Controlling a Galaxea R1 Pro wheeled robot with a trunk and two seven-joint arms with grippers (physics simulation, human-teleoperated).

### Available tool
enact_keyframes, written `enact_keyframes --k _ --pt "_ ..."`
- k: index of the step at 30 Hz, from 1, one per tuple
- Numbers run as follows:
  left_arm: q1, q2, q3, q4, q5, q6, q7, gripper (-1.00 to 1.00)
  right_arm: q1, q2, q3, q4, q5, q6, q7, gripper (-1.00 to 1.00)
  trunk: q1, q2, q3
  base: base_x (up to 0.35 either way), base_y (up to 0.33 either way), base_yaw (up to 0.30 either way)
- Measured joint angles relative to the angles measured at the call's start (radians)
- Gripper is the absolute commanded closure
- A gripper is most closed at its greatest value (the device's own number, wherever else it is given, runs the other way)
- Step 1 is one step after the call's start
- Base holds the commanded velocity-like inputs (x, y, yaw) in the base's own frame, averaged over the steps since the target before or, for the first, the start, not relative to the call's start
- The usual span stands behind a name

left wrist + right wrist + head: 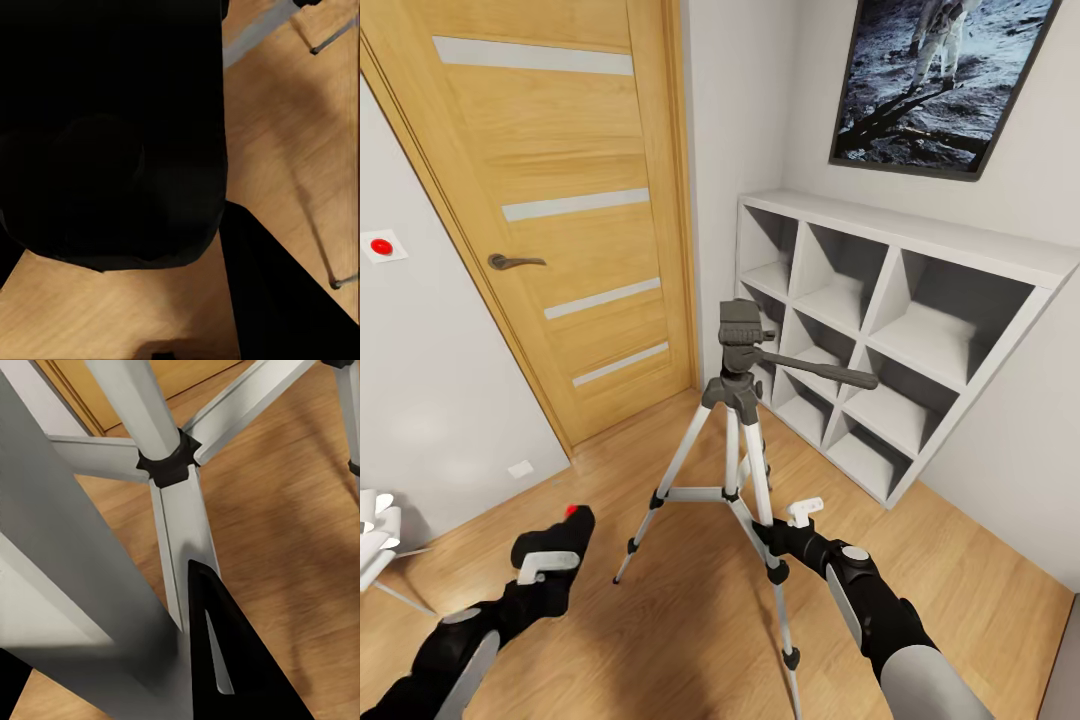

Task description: Attach the digital camera to the camera tripod in the bedroom.

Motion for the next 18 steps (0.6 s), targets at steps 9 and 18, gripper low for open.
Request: enact_keyframes --k 9,18 --pt "-0.272 -0.054 0.0 -0.011 0.001 0.129 0.004 1.0 0.0 0.0 0.0 0.0 0.0 0.0 0.0 1.0 0.0 0.0 0.0 0.0 0.0 0.0" --pt "-0.48 -0.062 0.001 -0.01 0.003 0.205 0.004 1.0 0.0 0.0 0.0 0.0 0.0 0.0 -0.001 1.0 0.0 0.0 0.0 0.0 0.0 0.0"
